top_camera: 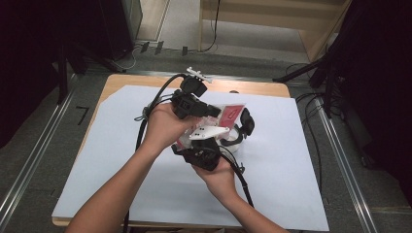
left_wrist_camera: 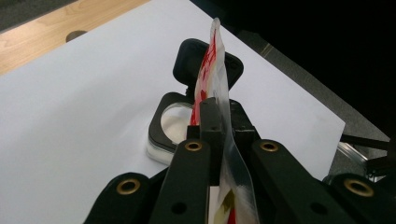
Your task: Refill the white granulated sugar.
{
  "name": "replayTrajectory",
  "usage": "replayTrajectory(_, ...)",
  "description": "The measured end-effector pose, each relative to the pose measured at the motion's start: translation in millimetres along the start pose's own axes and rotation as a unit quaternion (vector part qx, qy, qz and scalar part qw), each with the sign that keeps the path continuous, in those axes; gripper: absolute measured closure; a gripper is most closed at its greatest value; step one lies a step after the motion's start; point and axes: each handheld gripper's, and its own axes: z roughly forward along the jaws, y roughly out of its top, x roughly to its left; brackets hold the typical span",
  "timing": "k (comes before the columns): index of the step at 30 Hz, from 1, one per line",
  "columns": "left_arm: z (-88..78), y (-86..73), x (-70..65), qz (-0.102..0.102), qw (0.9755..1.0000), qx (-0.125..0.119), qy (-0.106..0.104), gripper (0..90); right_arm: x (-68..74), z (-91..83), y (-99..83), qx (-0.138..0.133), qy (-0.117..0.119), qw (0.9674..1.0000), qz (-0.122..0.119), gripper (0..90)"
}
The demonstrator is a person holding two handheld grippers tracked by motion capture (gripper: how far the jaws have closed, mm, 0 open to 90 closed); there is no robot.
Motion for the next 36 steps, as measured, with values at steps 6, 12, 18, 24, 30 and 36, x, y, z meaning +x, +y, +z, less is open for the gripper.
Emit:
replayTrajectory(6,2.3,1.7,0.5,0.000,1.0000,0.000,0.001,89.0,-3.0,0.3,0.0,0.001,0.000,1.0000,0.002,88.4)
replayTrajectory(12,5.0,8.3,-0.8,0.010,0.9999,0.007,0.004,89.0,-6.5,-2.9,2.0,-0.003,0.001,1.0000,0.007,88.2)
replayTrajectory(18,11.1,5.8,4.5,-0.004,0.9998,0.017,-0.005,89.0,-9.0,-2.1,-1.0,0.010,0.011,0.9998,0.012,87.8)
replayTrajectory(24,9.9,2.2,6.8,-0.010,0.9996,0.021,-0.014,89.0,-6.1,0.3,-3.9,0.014,0.011,0.9998,0.010,82.8)
replayTrajectory(30,5.0,-8.0,10.6,-0.019,0.9993,0.022,-0.021,88.7,-2.0,5.9,-11.2,0.022,0.012,0.9997,0.004,78.3)
replayTrajectory(36,1.3,-18.4,13.2,-0.026,0.9992,0.022,-0.021,88.7,0.5,9.7,-20.1,0.030,0.011,0.9995,-0.003,74.9)
